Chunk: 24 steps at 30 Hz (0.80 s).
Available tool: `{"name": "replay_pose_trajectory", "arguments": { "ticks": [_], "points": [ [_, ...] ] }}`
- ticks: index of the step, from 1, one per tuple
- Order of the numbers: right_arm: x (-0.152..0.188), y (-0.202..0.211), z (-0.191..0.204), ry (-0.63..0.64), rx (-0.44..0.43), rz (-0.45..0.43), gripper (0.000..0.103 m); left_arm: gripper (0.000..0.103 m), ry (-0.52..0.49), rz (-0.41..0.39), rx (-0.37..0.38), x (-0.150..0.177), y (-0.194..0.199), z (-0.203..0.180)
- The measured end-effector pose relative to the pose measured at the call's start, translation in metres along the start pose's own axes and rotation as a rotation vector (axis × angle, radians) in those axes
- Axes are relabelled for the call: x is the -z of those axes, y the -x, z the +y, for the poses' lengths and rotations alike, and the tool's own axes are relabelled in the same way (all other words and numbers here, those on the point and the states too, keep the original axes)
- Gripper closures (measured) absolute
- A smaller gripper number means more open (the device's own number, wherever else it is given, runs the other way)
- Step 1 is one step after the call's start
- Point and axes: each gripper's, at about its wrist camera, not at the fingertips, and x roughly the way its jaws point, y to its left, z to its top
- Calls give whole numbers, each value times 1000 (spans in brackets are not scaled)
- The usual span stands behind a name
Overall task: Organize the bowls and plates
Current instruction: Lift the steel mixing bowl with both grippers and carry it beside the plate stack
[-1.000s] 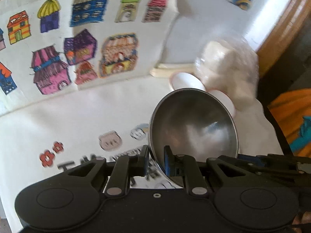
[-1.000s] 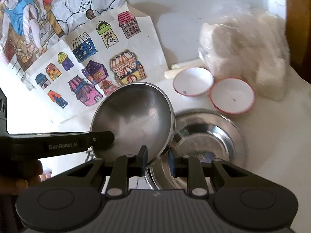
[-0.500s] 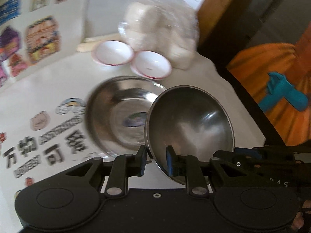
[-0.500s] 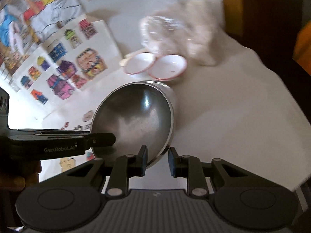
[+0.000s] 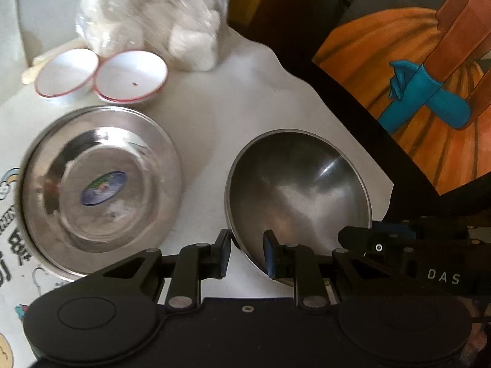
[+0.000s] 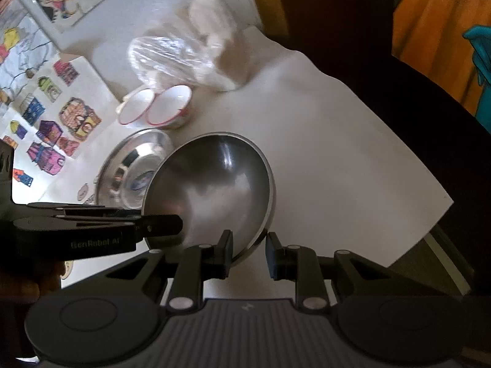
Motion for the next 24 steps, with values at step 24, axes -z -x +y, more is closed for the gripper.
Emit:
{"name": "replay_pose_trajectory", "arguments": {
  "ticks": [24],
  "points": [
    [-67, -58, -14, 253, -107, 111, 78, 78, 220, -17, -152, -27, -36, 5]
  ]
}}
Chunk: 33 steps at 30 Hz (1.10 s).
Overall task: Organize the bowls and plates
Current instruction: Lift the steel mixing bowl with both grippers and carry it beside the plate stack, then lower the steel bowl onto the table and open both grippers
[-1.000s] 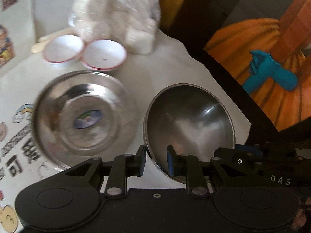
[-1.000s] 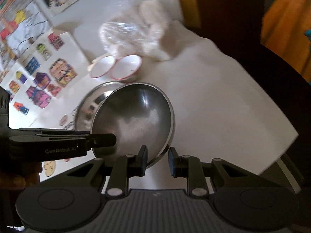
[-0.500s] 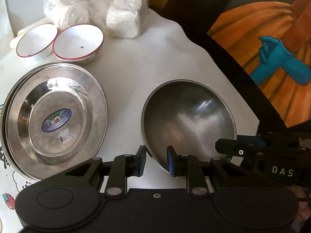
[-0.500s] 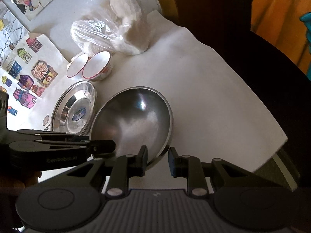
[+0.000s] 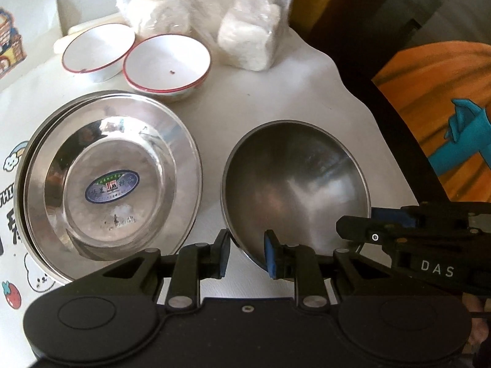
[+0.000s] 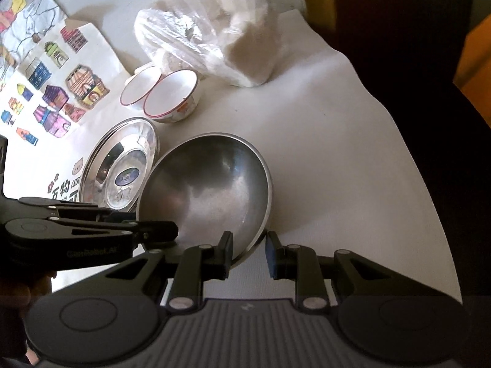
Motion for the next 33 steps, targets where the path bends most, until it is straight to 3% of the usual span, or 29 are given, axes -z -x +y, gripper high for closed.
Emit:
{"name": "replay_pose_trajectory", "arguments": {
  "ticks": [11, 17, 22, 28, 33],
  "points": [
    [-1, -2, -6, 7, -42, 14, 72, 78, 53, -10, -5, 9, 6, 3],
    [1, 3, -5, -7, -48, -4, 68, 72, 39, -9, -15, 8, 15, 3],
    [2, 17, -10, -36, -39, -43, 67, 61, 16, -21, -8, 10, 33, 4],
    [-2, 31, -16, -73, -30, -93, 49, 39, 23, -70, -14, 5, 56, 11],
    [-8, 39, -20, -96, -39, -128, 21, 17, 69, -103, -26, -3, 67, 23]
  ]
}}
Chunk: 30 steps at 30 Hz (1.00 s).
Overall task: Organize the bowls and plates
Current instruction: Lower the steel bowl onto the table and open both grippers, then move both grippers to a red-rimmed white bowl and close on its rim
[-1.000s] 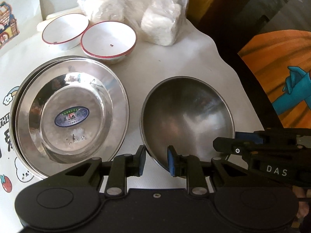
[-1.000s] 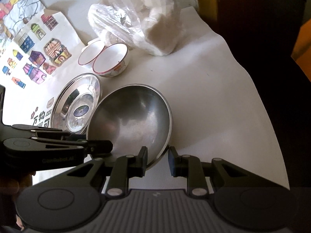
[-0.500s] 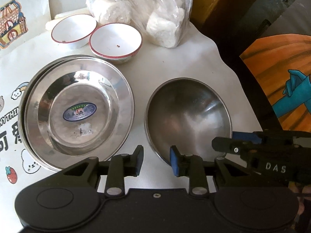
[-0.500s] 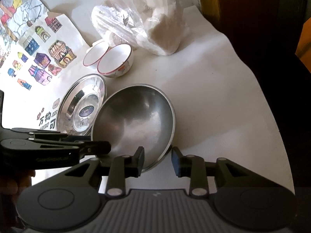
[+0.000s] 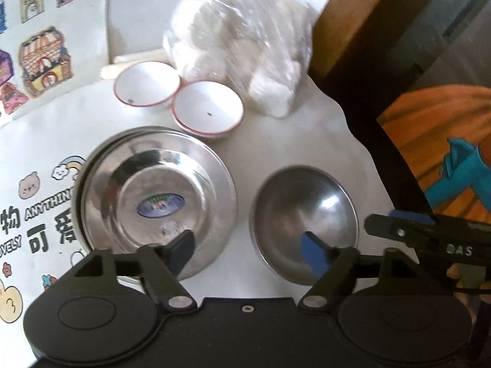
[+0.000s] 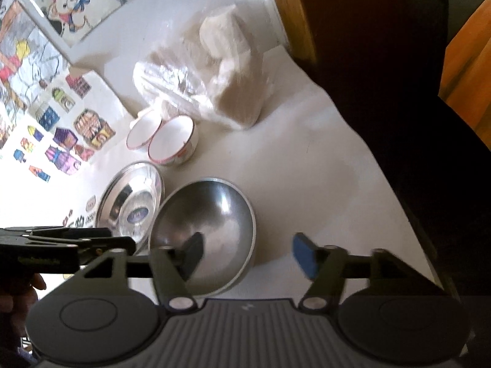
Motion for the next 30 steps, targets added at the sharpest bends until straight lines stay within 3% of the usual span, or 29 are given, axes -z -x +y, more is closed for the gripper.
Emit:
{"name": "replay_pose_trajectory", "arguments": {
  "ticks": [4, 7, 14, 18, 26, 30],
  "points": [
    [-3, 0, -3, -17, -6, -6, 6, 1, 25, -17, -38, -8, 4, 7],
    [-5, -2, -4, -32, -12, -10, 0, 1, 20, -21, -70, -15, 4, 6],
    [-15, -9, -6, -47, -17, -20, 0, 1, 82, -58, -135, -35, 2, 14],
    [-24, -16, -5, -43, -22, -15, 0, 1, 131, -40, -184, -51, -3, 24],
    [-54, -42, 6, 3, -58, -3, 0, 1, 133, -67, -251, -90, -15, 35],
    [-66, -62, 13, 7, -43, 9, 0, 1, 140, -72, -248, -104, -31, 40]
  ]
}}
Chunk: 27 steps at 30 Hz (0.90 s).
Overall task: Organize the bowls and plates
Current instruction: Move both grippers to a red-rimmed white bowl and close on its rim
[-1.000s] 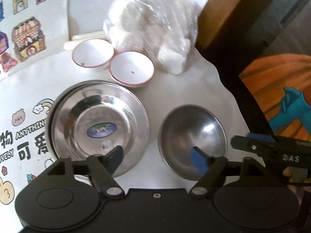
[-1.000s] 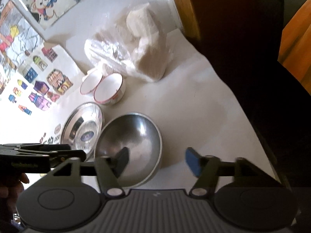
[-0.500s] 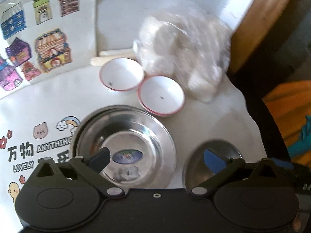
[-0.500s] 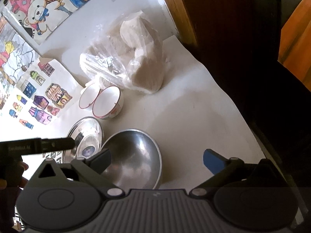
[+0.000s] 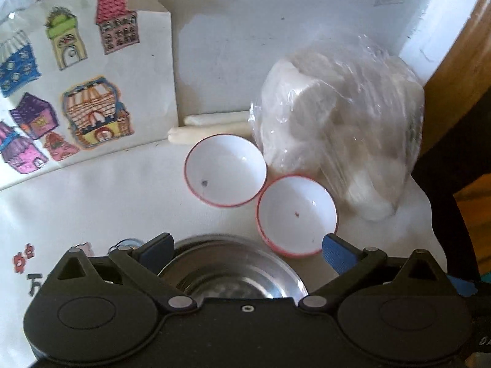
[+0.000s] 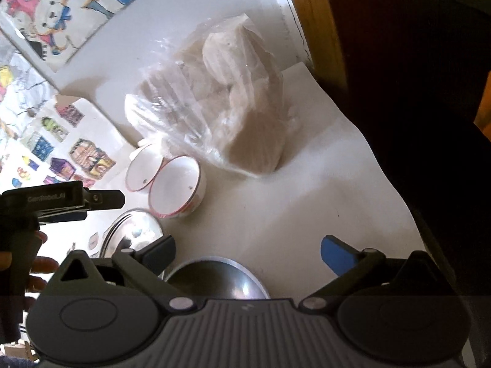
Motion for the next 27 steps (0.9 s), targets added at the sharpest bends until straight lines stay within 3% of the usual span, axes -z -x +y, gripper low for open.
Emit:
{"name": "replay_pose_trajectory", "arguments": {
  "ticks": [12, 16, 19, 27],
  "points": [
    [-24, -48, 15, -51, -62, 15, 6, 1, -34, 74, -33, -24, -50, -1],
    [-28, -64, 22, -31, -61, 35, 16, 1, -66, 94, -65, -25, -57, 0],
    [-33, -73, 27, -34, -56, 60, 18, 1, -61, 116, -78, -25, -64, 1],
    [-41, -86, 35, -22, -58, 75, 40, 6, 0, 129, -53, -24, -73, 5]
  ]
}}
